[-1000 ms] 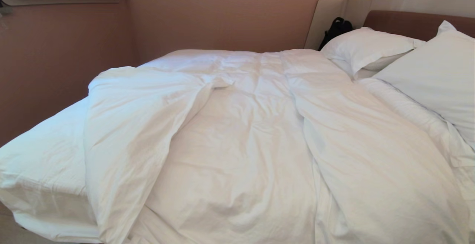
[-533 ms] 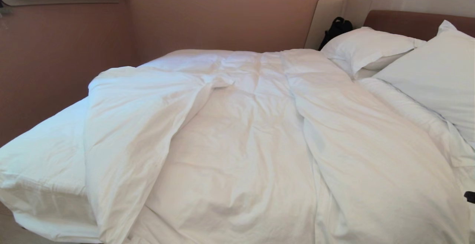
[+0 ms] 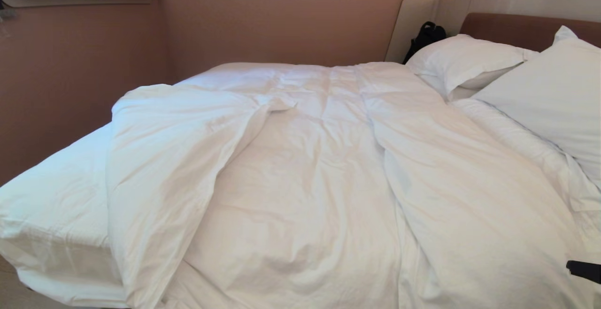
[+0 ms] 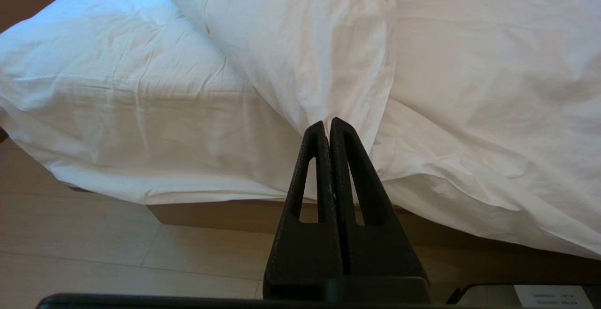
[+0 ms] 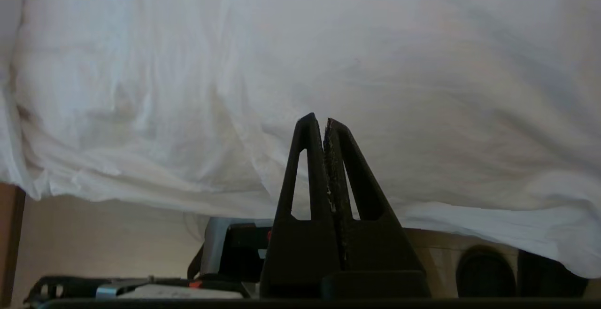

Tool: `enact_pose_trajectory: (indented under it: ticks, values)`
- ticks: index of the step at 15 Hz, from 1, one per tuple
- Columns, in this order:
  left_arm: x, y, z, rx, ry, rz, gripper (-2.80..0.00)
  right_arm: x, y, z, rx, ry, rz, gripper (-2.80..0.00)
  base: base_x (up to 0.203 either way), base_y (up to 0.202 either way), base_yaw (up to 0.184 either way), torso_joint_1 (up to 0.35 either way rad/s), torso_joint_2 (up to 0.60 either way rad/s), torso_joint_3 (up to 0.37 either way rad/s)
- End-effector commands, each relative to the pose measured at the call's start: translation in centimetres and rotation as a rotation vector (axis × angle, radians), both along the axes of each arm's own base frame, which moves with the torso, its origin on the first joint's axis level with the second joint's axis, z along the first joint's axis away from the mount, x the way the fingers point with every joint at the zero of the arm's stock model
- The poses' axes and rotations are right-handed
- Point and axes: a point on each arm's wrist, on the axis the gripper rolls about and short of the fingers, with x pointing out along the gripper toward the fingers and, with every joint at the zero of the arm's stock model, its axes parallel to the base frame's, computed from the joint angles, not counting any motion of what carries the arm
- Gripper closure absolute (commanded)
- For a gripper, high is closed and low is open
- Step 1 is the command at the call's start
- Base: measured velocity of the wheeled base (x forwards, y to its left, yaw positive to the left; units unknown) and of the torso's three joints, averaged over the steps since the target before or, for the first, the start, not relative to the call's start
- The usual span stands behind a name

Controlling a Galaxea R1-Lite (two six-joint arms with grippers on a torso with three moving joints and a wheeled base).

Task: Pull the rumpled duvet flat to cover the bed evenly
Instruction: Flatten the corners of the folded blanket

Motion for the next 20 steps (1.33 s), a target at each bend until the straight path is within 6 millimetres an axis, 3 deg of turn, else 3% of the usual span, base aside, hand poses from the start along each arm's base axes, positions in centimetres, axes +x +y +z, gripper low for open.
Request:
enact_pose_trajectory:
  ticks: [1, 6, 13, 20]
  values:
    - [0.0, 0.0, 0.0, -0.001, 0.002, 0.000, 0.00, 0.4, 0.6, -0.1, 0.003, 0.011, 0.076, 0.00, 0.000, 0.000, 0.000, 0.000, 0.00, 0.000]
    - [0.0, 0.0, 0.0, -0.001, 0.002, 0.000, 0.00, 3.2, 0.7, -0.2, -0.026, 0.049, 0.124, 0.00, 0.000, 0.000, 0.000, 0.000, 0.00, 0.000]
    - [0.0, 0.0, 0.0, -0.001, 0.002, 0.000, 0.00, 6.4, 4.4, 0.1, -0.247, 0.055, 0.174, 0.00, 0.000, 0.000, 0.000, 0.000, 0.00, 0.000]
    - [0.0, 0.0, 0.0, -0.001, 0.002, 0.000, 0.00, 8.4, 6.0, 0.0, -0.346, 0.084, 0.155, 0.00, 0.000, 0.000, 0.000, 0.000, 0.00, 0.000]
